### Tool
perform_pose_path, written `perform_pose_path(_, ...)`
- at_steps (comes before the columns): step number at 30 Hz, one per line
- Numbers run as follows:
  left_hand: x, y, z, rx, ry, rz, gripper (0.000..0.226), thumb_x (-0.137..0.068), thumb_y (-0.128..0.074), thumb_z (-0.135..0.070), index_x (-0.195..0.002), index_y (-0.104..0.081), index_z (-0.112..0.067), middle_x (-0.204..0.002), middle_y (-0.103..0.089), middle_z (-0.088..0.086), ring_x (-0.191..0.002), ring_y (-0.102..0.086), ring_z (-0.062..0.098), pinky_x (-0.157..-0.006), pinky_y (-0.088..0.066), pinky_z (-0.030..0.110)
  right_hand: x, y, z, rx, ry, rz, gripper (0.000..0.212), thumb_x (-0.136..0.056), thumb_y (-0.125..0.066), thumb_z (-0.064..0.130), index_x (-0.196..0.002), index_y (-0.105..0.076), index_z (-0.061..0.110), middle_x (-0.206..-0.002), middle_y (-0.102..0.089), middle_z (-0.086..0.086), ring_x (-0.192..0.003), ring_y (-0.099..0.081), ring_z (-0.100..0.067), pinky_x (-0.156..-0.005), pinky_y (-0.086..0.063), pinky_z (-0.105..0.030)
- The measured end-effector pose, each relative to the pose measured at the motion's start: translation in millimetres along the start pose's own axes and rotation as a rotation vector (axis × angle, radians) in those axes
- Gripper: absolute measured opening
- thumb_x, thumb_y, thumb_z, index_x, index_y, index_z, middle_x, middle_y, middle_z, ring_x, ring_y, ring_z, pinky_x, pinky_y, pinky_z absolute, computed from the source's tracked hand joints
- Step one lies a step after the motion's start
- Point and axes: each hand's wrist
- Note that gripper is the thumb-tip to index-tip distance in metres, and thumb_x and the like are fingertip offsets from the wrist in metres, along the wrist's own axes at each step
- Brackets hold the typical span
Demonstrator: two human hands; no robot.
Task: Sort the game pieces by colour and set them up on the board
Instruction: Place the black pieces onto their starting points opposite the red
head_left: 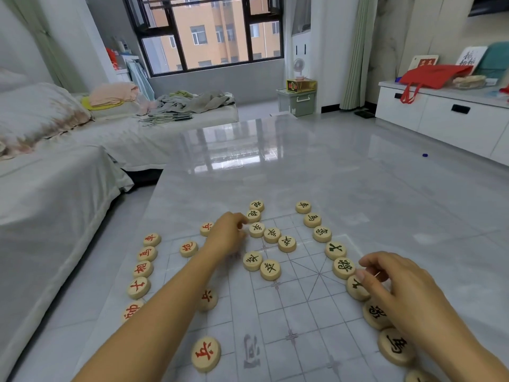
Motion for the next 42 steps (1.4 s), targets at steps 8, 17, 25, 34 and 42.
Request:
perform_pose_path(8, -20.3, -3.7, 9.4, 0.123, 0.080, -0.002, 0.028, -0.089, -0.057, -0.010, -0.117, -0.059, -0.011, -0.114, -0.059, 0.008, -0.103, -0.056, 0.023, -0.086, -0.047, 0.030, 1.1, 2.1, -1.8, -0.013, -0.003, -0.001, 0.008, -0.088, -0.055, 0.033, -0.094, -0.050, 0.034, -0.084, -0.054, 0.018, -0.086, -0.049, -0.004, -0.080, -0.036, -0.028)
perform_pose_path(17, -60.1, -7.6, 2.9, 0.140, 0.100, 0.027, 0.031, -0.087, -0.061, -0.013, -0.118, -0.056, -0.010, -0.109, -0.057, 0.007, -0.094, -0.054, 0.022, -0.080, -0.045, 0.030, -3.3, -2.8, -1.0, 0.010, 0.002, 0.028, 0.008, -0.088, -0.053, 0.034, -0.094, -0.047, 0.036, -0.085, -0.052, 0.021, -0.087, -0.048, -0.004, -0.076, -0.032, -0.024)
perform_pose_path(25, -64.7, -7.1, 2.3, 0.240, 0.137, 0.042, 0.038, -0.080, -0.072, -0.019, -0.113, -0.059, -0.008, -0.100, -0.057, 0.004, -0.089, -0.052, 0.017, -0.071, -0.044, 0.022, -7.9, -5.3, -1.7, 0.012, 0.011, 0.026, 0.008, -0.088, -0.053, 0.034, -0.093, -0.046, 0.037, -0.085, -0.053, 0.019, -0.088, -0.048, -0.005, -0.080, -0.035, -0.025)
perform_pose_path(34, 78.7, 6.4, -52.7, 0.151, -0.185, 0.215, 0.030, -0.073, -0.075, -0.031, -0.091, -0.055, -0.020, -0.087, -0.057, -0.005, -0.079, -0.054, 0.012, -0.071, -0.047, 0.028, -0.3, 1.8, -3.7, 0.020, 0.032, -0.011, 0.008, -0.089, -0.052, 0.032, -0.097, -0.053, 0.029, -0.088, -0.053, 0.014, -0.089, -0.049, -0.011, -0.083, -0.039, -0.030)
perform_pose_path(42, 150.7, -20.9, -61.8, 0.084, -0.273, 0.351, 0.039, -0.069, -0.076, -0.042, -0.095, -0.053, -0.025, -0.088, -0.051, -0.014, -0.077, -0.046, 0.003, -0.069, -0.041, 0.022, 20.5, 3.4, -2.7, 0.036, 0.131, 0.054, 0.008, -0.088, -0.054, 0.032, -0.096, -0.055, 0.029, -0.091, -0.055, 0.013, -0.093, -0.049, -0.011, -0.085, -0.035, -0.027)
Point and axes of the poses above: each hand's wrist, its own x-axis away from the middle knuckle, its own y-axis out of the back of the hand, z = x × y
